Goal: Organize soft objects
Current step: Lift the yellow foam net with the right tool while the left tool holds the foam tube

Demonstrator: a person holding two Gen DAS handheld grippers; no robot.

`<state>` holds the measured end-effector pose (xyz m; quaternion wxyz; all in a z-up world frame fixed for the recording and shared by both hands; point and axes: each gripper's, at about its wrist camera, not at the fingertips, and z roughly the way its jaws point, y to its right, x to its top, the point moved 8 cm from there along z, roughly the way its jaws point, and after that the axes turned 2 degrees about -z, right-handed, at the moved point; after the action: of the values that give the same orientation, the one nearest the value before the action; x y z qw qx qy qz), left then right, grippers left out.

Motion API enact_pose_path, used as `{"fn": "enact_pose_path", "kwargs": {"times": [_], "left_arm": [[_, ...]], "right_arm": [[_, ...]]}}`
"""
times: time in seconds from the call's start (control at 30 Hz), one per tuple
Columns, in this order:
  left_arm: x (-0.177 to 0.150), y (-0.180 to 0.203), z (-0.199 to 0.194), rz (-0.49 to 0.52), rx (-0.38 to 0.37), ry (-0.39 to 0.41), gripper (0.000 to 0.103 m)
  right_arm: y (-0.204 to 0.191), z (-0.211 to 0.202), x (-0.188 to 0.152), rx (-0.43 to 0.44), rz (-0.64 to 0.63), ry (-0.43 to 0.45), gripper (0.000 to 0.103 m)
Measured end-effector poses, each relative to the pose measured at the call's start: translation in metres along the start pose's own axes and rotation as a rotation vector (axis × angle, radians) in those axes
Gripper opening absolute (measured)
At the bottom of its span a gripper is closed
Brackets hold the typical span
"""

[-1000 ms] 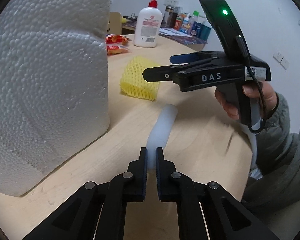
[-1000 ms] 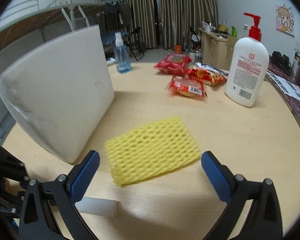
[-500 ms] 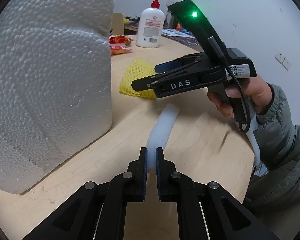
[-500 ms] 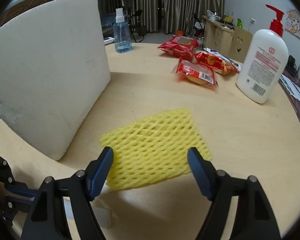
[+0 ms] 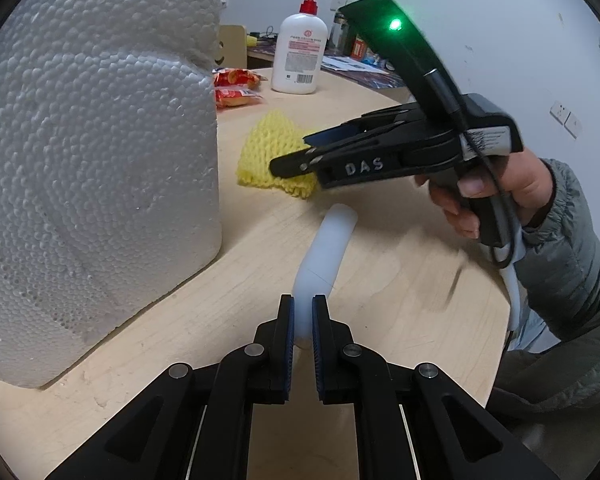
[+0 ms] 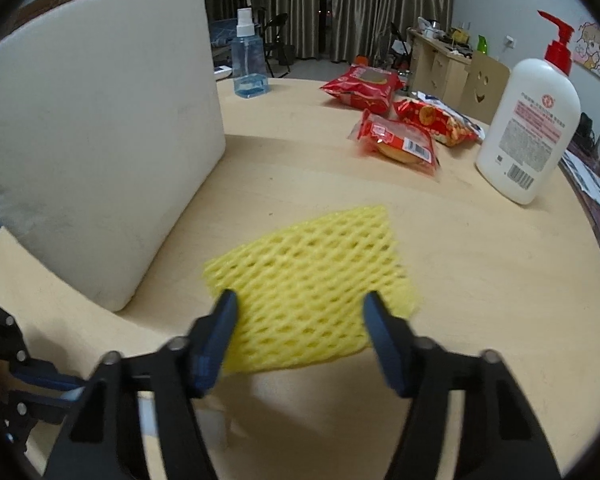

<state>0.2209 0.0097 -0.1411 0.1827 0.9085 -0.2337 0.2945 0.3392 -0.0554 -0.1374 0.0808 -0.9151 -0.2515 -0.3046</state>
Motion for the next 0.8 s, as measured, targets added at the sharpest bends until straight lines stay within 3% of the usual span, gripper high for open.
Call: {"fn": "enact_pose_path", "kwargs": {"times": [0.03, 0.1, 0.13, 0.4, 0.8], "left_arm": [[0.001, 0.001, 0.002, 0.003, 0.003, 0.0, 0.009], [0.002, 0.002, 0.003, 0.011, 0.007, 0.002, 0.009], [0.002, 0.003, 0.004, 0.014, 0.012, 0.004, 0.009], [0.013, 0.012, 0.001, 0.039, -0.003, 0.051, 0.009], [0.025, 0.024, -0.002, 0.012, -0.017, 0.109, 0.009]], "right_arm": [[0.0, -0.001, 0.0, 0.01, 0.006, 0.001, 0.047], [-0.003, -0.004, -0.001, 0.023, 0.007, 0.001, 0.023], [-0.005, -0.007, -0.003, 0.04, 0.021, 0.005, 0.02], [-0.003, -0.036, -0.008, 0.141, 0.145, 0.12, 0.018], [0.008, -0.107, -0.01, 0.143, 0.181, 0.279, 0.018]]}}
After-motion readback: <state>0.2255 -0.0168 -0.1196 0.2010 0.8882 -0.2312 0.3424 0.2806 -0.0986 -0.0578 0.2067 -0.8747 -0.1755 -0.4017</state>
